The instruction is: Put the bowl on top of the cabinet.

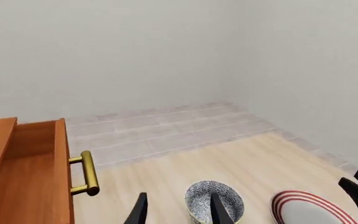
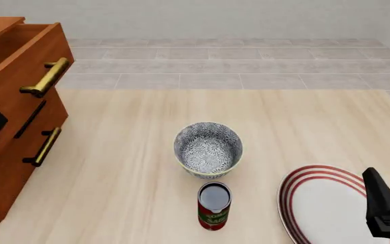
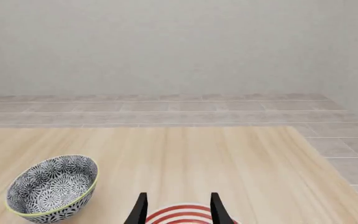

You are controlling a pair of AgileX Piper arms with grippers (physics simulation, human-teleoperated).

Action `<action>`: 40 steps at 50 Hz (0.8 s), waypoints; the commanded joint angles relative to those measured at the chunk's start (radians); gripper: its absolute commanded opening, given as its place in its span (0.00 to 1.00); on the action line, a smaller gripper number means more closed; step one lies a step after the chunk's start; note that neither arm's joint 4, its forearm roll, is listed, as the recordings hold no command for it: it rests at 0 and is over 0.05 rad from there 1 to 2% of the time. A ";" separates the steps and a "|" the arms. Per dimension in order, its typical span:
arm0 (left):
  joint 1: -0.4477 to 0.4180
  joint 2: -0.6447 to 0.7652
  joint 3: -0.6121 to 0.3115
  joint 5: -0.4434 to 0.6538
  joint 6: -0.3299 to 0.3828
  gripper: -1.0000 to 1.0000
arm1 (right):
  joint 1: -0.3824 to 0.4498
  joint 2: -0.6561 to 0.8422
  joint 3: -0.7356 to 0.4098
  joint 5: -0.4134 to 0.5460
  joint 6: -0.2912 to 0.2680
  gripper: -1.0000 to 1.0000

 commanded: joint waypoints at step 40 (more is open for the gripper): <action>-0.075 0.820 -0.384 0.001 -0.133 1.00 | 0.000 0.005 0.001 -0.006 0.000 1.00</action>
